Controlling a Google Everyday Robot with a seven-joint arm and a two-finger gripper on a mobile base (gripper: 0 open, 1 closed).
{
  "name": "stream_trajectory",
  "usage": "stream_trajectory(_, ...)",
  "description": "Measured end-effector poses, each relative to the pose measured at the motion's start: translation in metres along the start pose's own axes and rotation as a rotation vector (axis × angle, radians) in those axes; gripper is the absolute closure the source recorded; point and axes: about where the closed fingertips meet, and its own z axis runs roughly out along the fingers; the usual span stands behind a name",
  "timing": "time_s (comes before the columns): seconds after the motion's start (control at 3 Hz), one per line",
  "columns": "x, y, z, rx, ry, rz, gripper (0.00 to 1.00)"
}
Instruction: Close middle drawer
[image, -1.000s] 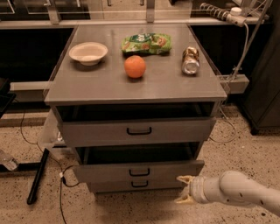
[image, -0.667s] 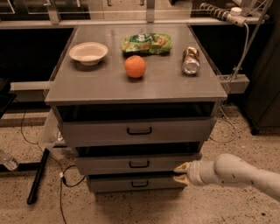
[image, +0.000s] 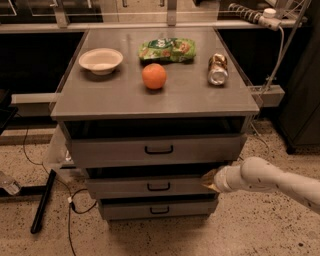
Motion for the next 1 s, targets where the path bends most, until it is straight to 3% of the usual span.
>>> stream_trajectory(0.33, 0.0, 0.002, 0.001, -0.003, 0.0, 0.0, 0.63)
stream_trajectory(0.67, -0.007, 0.027, -0.018, -0.018, -0.01, -0.02, 0.66)
stream_trajectory(1.0, -0.02, 0.09, -0.052, -0.093, -0.036, -0.022, 0.89)
